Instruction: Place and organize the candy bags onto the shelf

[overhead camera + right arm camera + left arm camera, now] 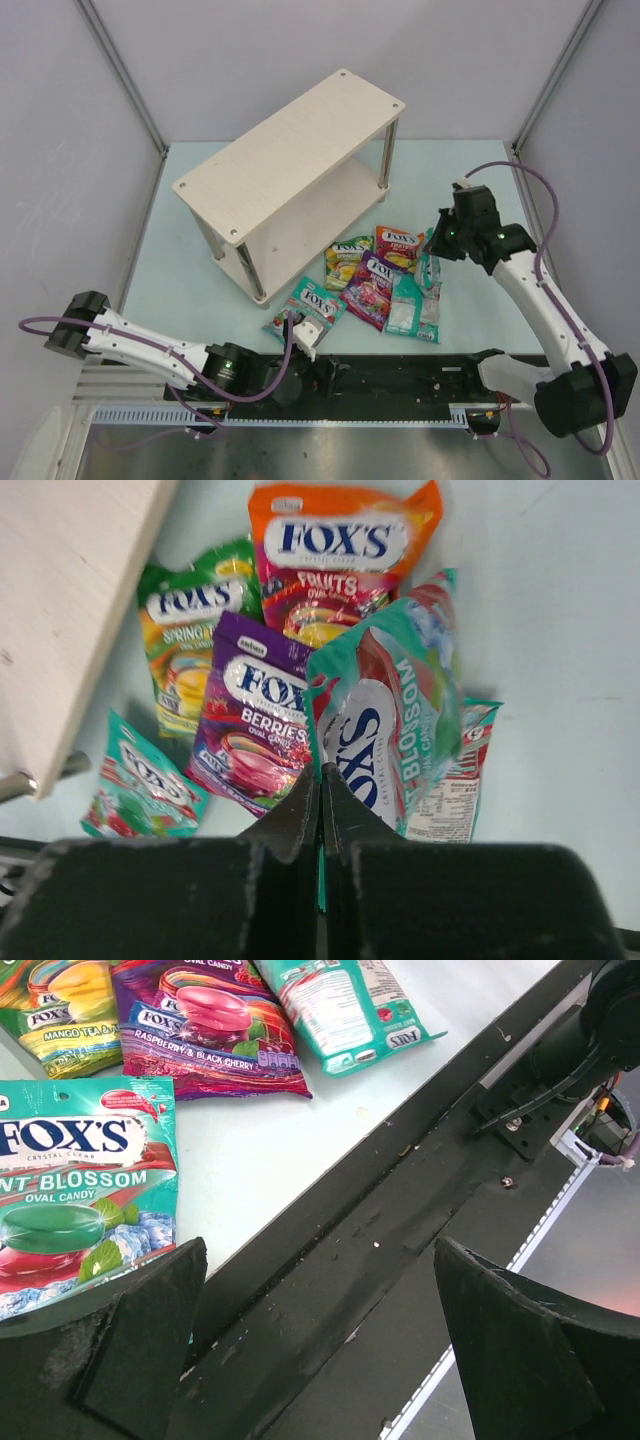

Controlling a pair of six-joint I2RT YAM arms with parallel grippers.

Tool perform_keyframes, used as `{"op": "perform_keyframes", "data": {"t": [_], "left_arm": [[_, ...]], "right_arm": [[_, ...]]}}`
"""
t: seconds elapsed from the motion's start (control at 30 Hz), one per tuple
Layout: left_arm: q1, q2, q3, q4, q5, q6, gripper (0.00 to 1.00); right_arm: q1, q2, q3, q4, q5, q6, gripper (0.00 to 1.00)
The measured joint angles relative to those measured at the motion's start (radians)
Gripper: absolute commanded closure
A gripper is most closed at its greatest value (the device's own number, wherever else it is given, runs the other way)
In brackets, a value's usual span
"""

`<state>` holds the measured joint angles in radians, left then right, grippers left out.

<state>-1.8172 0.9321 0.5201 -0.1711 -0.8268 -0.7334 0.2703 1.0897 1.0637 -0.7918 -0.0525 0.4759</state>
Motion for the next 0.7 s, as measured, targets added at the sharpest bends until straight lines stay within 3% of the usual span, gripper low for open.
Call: {"op": "perform_keyframes", "data": {"t": [0.1, 0.13, 0.17, 0.37, 0.53, 0.7], "left_arm": [[0.0, 0.0, 0.0, -0.007, 0.0, -0.003, 0.0], [0.0, 0.0, 0.0, -0.011, 0.0, -0.006, 0.0], [0.0, 0.0, 0.0, -0.012, 0.0, -0.009, 0.0], [0.0, 0.005, 0.003, -0.02, 0.0, -0.019, 0.0], [0.0, 0.021, 0.024, -0.034, 0.0, -0.023, 0.0], [0.0, 0.029, 0.028, -0.033, -0.01, -0.027, 0.0]], "right_arm": [[0.08, 0.072, 0.001, 0.01, 0.003, -0.01, 0.87], [0.117, 0.095, 0.001, 0.02, 0.007, -0.014, 0.81], [0.149, 0.112, 0.001, 0.033, 0.002, -0.016, 0.62], [0.246, 0.168, -0.002, 0.201, -0.163, -0.029, 0.34], [0.192, 0.108, -0.036, 0.305, -0.197, -0.011, 0.3], [-0.062, -0.003, -0.136, 0.312, -0.174, 0.022, 0.3]]}}
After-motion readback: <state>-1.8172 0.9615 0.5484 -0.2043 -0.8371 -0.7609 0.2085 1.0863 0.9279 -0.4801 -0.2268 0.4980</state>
